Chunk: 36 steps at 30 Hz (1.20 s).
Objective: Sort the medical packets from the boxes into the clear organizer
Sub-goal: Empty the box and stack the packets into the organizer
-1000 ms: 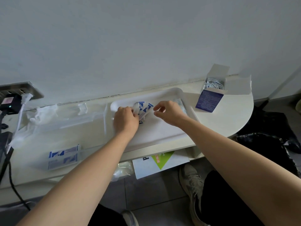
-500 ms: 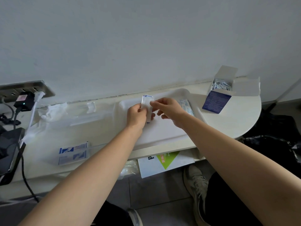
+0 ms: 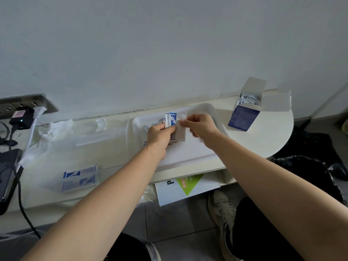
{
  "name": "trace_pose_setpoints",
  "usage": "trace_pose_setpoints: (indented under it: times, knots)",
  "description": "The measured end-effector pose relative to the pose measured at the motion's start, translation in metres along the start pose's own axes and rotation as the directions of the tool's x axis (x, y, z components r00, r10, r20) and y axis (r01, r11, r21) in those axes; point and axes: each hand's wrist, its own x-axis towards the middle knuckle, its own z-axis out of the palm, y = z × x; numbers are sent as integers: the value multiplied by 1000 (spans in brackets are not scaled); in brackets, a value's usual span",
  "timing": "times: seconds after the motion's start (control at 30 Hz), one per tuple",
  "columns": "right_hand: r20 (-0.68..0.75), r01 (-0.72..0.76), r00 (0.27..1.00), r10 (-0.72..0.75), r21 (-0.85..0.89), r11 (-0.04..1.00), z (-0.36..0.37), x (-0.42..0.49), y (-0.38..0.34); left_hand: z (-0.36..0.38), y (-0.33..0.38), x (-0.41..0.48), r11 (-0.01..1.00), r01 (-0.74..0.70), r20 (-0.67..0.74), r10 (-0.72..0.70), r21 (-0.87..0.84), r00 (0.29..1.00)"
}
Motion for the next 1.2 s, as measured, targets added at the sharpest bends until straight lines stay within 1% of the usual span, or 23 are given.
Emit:
trace_pose_setpoints:
  times: [0.07, 0.13, 0.2, 0.3, 0.4, 0.53, 0.63, 0.77, 0.83, 0.9, 1.03, 1.2]
  knots:
    - [-60, 39, 998, -33, 94, 995, -4, -1, -2, 0, 0, 0, 999, 34, -13, -34, -36, 999]
    - [-74, 91, 994, -76, 224, 970, -9, -2, -6, 1, 1, -1, 991, 85, 1, -86, -102, 996]
    - [-29, 118, 993, -114, 324, 939, -13, -2, -8, 0, 2, -2, 982, 127, 10, -127, -138, 992]
    - [68, 92, 990, -124, 352, 931, -13, -4, -8, 1, 4, -2, 973, 166, 26, -164, -161, 986]
    - [126, 85, 983, -131, 316, 945, -11, -7, -3, 4, 6, -2, 963, 189, 57, -181, -192, 982]
    - [171, 109, 974, -147, 213, 971, -13, -7, 5, 8, 8, -5, 953, 210, 74, -199, -217, 977]
    - [128, 154, 978, -164, 88, 984, -15, -8, 5, 8, 7, -3, 958, 200, 66, -191, -206, 979]
    - [-1, 142, 990, -142, 42, 989, -15, -8, 4, 8, 5, 0, 970, 172, 47, -167, -173, 985]
    - [-27, 125, 992, -124, 21, 992, -16, -9, 3, 7, 4, 1, 977, 155, 26, -153, -147, 988]
    - [-18, 115, 993, -115, 2, 993, -18, -9, 3, 6, 2, 1, 983, 139, 18, -137, -119, 990]
    - [48, 74, 996, -72, -37, 997, -18, -9, 3, 8, 0, -2, 993, 105, 53, -102, -60, 993]
    - [62, 64, 996, -61, -40, 997, -25, -7, 7, 12, -3, -1, 994, 90, 49, -87, -63, 995]
